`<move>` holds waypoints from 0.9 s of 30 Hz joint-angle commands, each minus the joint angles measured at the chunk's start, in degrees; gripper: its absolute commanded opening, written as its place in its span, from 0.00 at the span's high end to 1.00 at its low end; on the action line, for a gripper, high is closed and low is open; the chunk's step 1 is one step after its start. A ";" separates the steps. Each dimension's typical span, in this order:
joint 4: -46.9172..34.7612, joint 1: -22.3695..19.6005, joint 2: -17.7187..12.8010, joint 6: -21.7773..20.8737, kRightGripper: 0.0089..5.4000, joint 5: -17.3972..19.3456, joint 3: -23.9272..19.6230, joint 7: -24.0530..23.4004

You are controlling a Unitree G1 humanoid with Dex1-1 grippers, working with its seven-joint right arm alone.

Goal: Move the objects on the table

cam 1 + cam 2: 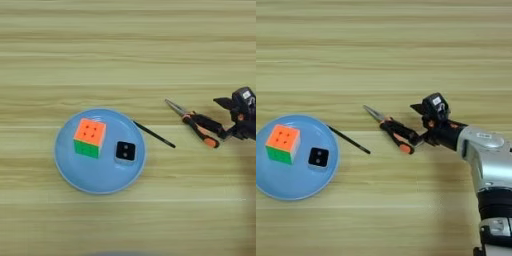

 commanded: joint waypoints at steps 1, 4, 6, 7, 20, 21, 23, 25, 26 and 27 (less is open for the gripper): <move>-7.43 -4.50 0.13 -4.02 0.01 3.05 -4.27 -4.30; -9.26 -4.79 2.10 -6.96 0.01 2.41 -5.22 -8.40; -9.22 -5.31 3.59 -10.06 0.01 1.67 -6.01 -11.41; -8.87 -5.69 4.43 -11.61 0.01 1.56 -6.51 -13.10; -0.33 -9.51 12.15 -31.17 0.01 -0.89 -11.63 -33.04; 0.51 -9.42 12.74 -33.21 0.01 -1.39 -11.85 -34.56; 0.90 -8.92 13.77 -37.15 0.01 -1.84 -11.75 -36.34; 0.47 -8.23 14.52 -40.19 0.01 -1.77 -11.27 -36.62; 0.39 -7.93 14.66 -41.53 0.01 -1.95 -11.05 -36.66; 0.24 -7.66 14.79 -42.43 0.01 -2.11 -10.86 -36.73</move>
